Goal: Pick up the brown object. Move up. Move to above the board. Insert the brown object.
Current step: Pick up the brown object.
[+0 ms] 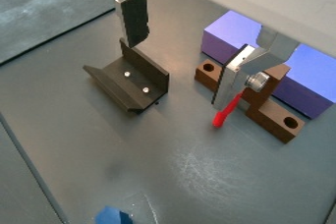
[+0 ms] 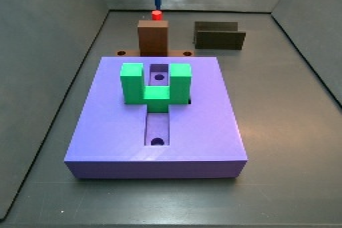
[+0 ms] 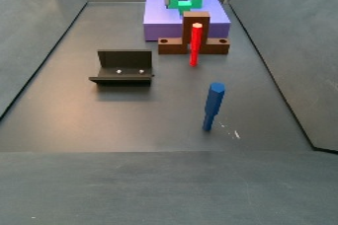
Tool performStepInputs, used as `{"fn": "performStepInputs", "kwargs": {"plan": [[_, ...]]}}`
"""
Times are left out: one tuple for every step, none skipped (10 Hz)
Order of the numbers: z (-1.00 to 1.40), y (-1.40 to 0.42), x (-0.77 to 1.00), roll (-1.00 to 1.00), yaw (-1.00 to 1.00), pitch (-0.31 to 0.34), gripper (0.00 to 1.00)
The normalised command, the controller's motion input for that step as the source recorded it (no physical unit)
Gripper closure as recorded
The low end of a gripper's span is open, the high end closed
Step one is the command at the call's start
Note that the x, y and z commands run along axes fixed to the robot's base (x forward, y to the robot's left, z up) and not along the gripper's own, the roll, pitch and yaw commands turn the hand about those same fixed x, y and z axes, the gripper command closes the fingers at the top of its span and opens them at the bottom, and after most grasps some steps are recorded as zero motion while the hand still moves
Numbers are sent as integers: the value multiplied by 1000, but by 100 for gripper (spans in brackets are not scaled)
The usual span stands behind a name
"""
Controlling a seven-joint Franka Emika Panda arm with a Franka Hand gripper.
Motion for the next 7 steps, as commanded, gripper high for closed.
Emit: {"fn": "performStepInputs", "kwargs": {"plan": [[0,-274,-251,0,114,-84,0],[26,-663,-409,54,83,-230,0],[63,-714,-337,71,0,-210,0],[54,-706,-243,40,0,-187,0],[0,-754,-163,27,-49,-171,0],[0,-743,-17,0,-160,-124,0],[-197,-814,54,51,-191,-4,0]]}}
